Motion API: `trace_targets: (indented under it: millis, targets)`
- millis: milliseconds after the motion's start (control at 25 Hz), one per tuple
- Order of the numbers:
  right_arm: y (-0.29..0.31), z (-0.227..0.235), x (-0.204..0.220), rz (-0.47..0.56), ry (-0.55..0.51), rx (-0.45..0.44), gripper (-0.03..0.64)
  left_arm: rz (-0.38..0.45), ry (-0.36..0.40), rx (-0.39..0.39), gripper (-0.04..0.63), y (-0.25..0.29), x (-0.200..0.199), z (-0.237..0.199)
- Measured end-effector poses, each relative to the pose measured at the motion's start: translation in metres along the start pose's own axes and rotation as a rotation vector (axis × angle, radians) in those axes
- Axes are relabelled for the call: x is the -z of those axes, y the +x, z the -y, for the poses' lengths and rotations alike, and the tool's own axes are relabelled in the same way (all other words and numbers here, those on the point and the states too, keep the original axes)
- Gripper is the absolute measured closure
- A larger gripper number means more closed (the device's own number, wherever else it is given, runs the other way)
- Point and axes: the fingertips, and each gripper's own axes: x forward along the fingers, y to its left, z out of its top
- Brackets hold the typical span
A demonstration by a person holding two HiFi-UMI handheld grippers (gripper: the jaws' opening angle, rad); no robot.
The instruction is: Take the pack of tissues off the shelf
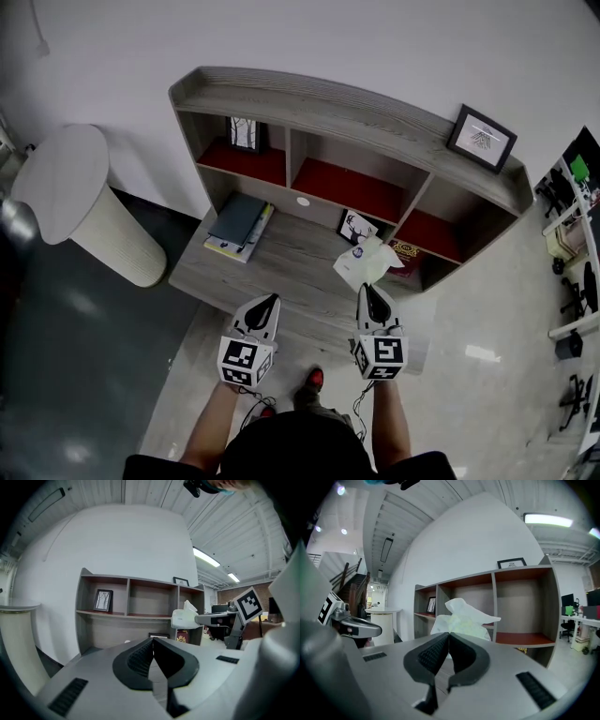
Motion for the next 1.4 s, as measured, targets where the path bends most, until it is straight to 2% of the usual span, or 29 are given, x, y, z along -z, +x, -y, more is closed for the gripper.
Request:
trace_targets:
  millis: [520, 1400]
  targets:
    - [0.042, -0.037, 0.082, -0.127, -0.001, -0.128, 0.586, -0.090, -0.044, -0.101, 0.588, 0.005, 0.065, -0.028]
    - [0.071, -0.026, 0.212, -0.307, 0.071, -0.173, 0.586, -0.228, -0.100, -0.093, 0.588, 0.041, 0.142, -0.011]
